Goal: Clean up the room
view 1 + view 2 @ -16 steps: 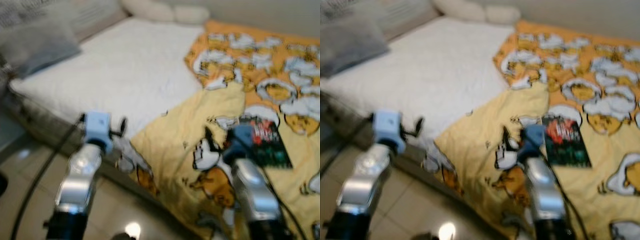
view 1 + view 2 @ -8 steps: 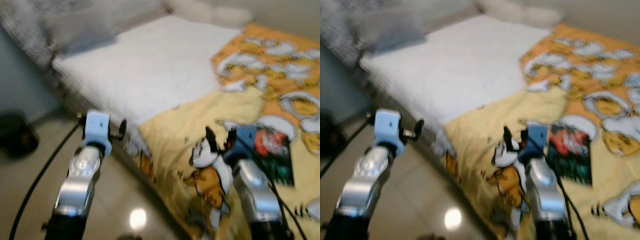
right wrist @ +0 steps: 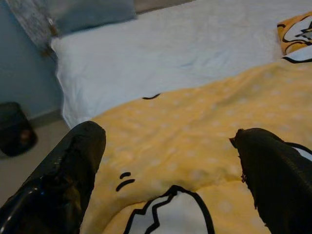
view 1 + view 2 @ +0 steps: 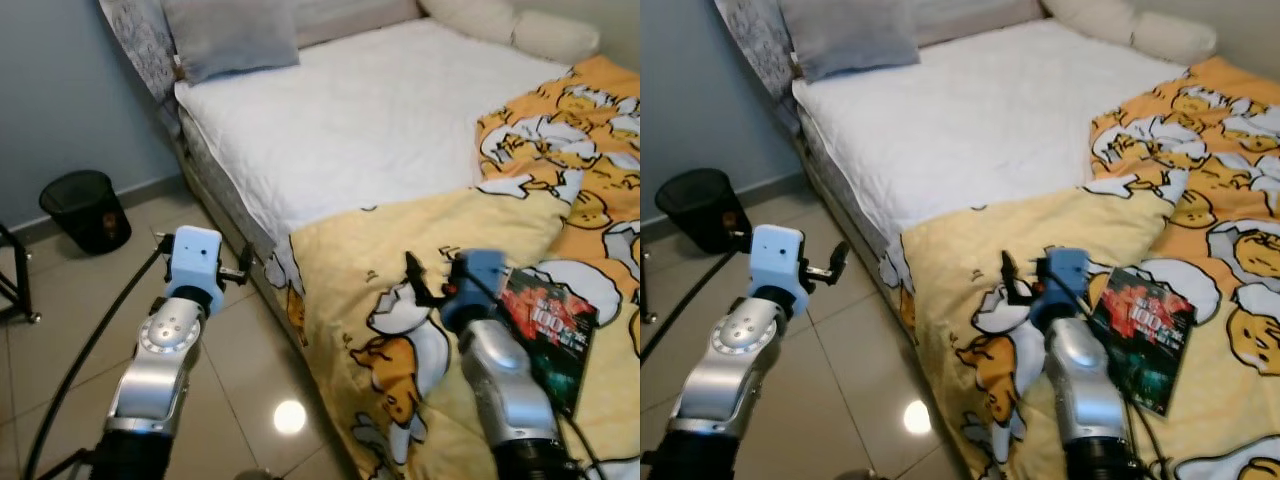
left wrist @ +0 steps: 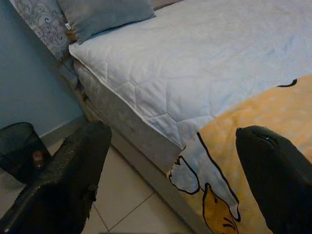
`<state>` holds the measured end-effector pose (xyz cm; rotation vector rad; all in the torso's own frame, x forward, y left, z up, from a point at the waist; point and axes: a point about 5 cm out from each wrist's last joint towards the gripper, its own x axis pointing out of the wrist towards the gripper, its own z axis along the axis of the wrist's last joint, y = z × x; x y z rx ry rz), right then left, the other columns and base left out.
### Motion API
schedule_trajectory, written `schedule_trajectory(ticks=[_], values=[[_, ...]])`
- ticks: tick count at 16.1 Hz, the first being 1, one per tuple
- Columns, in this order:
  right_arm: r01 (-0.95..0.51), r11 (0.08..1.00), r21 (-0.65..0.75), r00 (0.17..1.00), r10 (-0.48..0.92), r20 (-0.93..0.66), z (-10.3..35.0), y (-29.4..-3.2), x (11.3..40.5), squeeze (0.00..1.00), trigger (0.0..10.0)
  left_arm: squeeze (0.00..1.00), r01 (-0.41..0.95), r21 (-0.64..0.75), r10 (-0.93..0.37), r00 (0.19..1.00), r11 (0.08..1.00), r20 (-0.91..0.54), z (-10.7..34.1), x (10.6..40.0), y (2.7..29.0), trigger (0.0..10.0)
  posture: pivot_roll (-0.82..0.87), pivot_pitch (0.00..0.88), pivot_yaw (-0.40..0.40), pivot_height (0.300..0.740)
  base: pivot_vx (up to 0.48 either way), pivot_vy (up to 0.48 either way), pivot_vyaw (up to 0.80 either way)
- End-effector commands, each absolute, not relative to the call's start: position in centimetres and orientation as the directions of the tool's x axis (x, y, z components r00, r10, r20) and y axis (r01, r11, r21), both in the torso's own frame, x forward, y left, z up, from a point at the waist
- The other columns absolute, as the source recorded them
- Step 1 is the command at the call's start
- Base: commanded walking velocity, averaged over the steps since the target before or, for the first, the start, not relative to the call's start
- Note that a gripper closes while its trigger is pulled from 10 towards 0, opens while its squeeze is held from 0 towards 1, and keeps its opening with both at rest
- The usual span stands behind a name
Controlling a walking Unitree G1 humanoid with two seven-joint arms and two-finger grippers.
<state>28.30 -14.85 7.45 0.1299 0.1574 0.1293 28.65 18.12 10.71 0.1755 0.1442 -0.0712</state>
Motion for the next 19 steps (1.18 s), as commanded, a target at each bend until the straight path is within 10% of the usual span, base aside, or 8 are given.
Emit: schedule_trajectory(ticks=[1,19], values=[[-0.086,0.988,0.127,0.983,0.104,-0.150,7.5,-15.9,28.1,1.00,10.0,1.00,0.108,0.171,-0.085,0.987,0.979,-0.137,11.0,28.7,17.5,10.0,-0.05,0.000,0.028,0.740,0.000,-0.319,0.00],[0.103,0.991,0.084,0.958,-0.077,-0.275,6.1,-18.1,27.8,1.00,10.0,1.00,0.242,0.176,-0.210,0.961,0.954,-0.182,10.2,27.8,16.0,10.0,-0.06,0.000,0.023,0.740,0.000,-0.014,0.00]])
